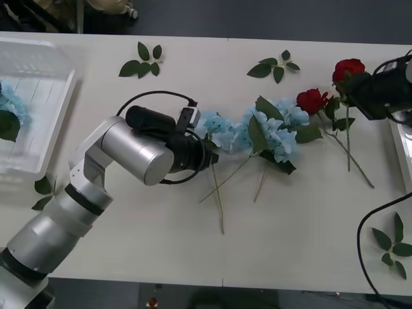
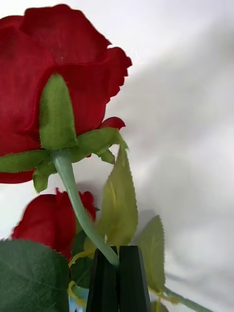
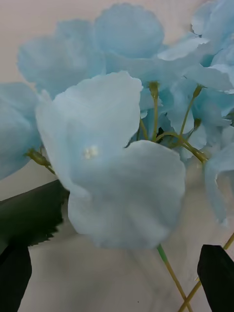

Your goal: Put the red flowers into the right box and the blue flowers into the left box

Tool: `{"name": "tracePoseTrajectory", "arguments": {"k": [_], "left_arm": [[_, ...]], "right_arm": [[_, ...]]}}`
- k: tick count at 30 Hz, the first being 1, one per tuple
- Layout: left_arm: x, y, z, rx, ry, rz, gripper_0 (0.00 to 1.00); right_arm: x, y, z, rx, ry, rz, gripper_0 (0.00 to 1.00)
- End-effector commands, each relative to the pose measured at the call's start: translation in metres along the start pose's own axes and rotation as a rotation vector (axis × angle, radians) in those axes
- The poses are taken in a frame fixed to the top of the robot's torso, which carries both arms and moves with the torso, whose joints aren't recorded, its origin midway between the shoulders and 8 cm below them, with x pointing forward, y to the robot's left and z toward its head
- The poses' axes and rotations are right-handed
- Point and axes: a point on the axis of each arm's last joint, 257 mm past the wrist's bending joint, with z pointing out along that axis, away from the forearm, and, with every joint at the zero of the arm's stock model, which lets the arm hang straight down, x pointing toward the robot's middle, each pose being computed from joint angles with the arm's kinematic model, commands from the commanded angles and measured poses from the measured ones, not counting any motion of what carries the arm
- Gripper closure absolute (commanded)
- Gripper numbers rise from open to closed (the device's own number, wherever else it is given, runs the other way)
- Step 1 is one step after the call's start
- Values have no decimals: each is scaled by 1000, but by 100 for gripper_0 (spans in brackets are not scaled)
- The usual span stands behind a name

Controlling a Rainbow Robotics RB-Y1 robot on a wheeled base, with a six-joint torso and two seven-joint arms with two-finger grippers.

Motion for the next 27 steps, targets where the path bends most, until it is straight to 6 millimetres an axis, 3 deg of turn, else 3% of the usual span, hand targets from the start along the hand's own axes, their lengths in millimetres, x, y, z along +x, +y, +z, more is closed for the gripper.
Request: {"name": "tracePoseTrajectory", "arguments": {"k": [1, 14, 21, 27], "left_arm": [[-29, -19, -3, 32, -44, -37, 0], [-28, -8, 15, -41, 4, 60, 0], [-25, -3, 22, -111, 13, 176, 0], [-16, -1, 27, -129, 26, 205, 0]], "right_arm": [[-47, 19, -46, -30, -69, -86, 100], [-75, -19, -105, -13, -25, -308, 100], [-99, -51, -140, 64, -36, -432, 100], [-118, -80, -158, 144, -66, -500, 100]]}}
